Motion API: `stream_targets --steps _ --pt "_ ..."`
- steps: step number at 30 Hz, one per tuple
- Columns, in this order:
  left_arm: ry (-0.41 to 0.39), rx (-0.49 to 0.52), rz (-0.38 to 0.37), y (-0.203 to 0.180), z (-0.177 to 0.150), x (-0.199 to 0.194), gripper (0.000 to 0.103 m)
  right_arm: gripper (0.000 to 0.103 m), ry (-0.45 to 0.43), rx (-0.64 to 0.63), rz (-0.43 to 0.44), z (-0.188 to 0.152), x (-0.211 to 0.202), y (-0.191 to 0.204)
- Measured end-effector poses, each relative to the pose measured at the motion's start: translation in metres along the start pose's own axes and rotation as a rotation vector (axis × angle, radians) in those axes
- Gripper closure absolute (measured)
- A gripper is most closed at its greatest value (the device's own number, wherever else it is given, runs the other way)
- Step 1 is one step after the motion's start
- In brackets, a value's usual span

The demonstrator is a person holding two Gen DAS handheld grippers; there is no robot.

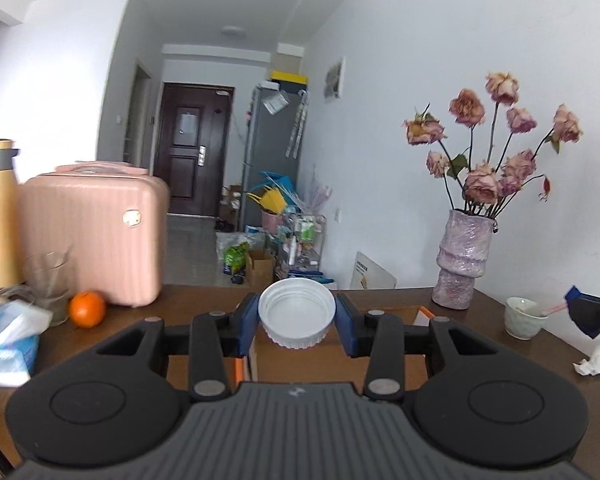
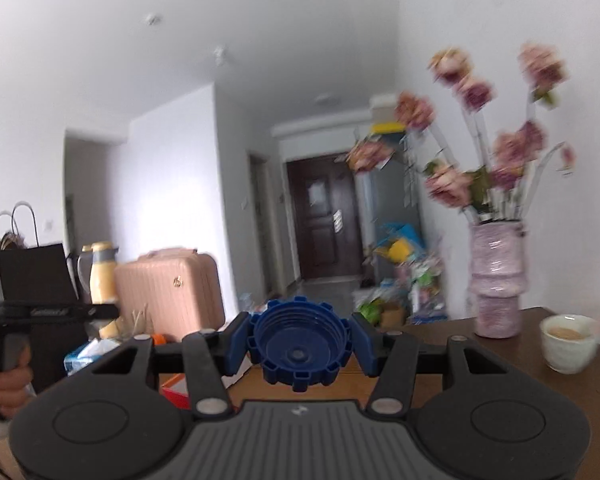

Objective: Organize rigid objects
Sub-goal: 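Carry both caps over the red box and open both tools to drop them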

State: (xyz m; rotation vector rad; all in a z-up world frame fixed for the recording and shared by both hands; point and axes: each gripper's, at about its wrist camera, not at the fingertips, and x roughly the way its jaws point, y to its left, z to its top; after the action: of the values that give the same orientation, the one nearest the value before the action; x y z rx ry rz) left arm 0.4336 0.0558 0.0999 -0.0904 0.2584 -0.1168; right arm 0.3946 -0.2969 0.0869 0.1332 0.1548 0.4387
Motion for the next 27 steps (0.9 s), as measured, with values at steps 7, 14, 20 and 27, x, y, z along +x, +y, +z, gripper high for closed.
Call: stream_targets --steps 7,14,20,27 --pt "0.213 -0.009 0.017 0.018 -0.004 0.138 0.062 0.051 0.252 0.003 0.048 0.022 0.134 -0.047" --pt "0.391 0.128 -0.057 0.009 -0.02 0.237 0.062 0.051 0.548 -0.146 -0.049 0.003 0.268 -0.066" --pt "0.463 0.152 -0.045 0.013 -0.018 0.267 0.05 0.05 0.707 -0.371 -0.116 -0.031 0.345 -0.044" --pt "0.453 0.16 -0.042 0.022 0.0 0.244 0.041 0.021 0.687 -0.479 -0.187 -0.034 0.356 -0.018"
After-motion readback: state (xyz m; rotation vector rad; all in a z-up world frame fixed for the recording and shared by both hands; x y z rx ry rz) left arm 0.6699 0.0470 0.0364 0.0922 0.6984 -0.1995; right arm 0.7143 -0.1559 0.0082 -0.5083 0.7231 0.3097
